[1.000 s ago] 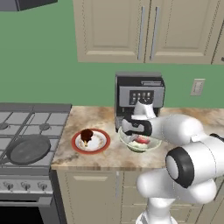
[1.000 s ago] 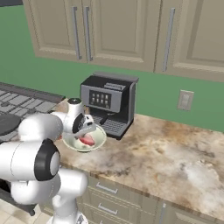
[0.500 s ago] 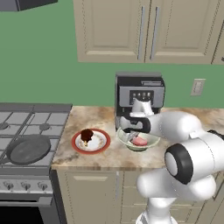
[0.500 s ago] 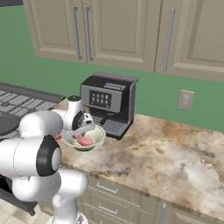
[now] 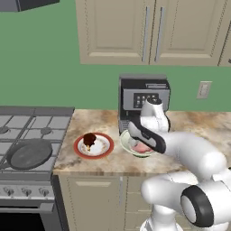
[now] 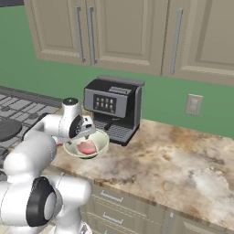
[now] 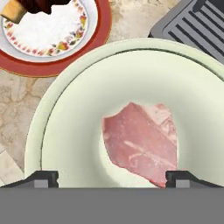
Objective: Place one of the steaks on the plate and the other in the bowl. Then place the bowl in the fridge.
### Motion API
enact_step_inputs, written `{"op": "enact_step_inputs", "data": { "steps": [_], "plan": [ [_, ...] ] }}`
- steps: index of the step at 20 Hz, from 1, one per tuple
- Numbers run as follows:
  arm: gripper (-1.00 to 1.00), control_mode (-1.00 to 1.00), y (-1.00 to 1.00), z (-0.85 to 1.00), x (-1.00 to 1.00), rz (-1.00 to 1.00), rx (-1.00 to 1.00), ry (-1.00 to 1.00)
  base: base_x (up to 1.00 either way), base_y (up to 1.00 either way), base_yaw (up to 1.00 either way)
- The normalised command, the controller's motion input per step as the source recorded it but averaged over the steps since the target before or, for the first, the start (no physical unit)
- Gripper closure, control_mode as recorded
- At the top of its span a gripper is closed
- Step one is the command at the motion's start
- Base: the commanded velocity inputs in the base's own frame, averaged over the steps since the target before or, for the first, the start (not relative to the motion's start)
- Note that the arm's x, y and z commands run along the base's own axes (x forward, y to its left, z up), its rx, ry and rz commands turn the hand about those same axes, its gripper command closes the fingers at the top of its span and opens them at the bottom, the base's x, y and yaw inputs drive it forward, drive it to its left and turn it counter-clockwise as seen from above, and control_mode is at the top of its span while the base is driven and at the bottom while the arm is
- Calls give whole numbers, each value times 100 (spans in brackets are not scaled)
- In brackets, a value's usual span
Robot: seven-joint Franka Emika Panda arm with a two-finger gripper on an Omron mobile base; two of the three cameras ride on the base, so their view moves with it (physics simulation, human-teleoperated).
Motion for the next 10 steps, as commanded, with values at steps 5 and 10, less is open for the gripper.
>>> {"op": "enact_step_inputs", "data": {
  "steps": [5, 10],
  "plan": [
    [-100, -100, -9, 49, -74, -6, 0, -2, 0, 0, 0],
    [-100, -100, -9, 73, -67, -12, 1, -2, 0, 0, 0]
  ]
}}
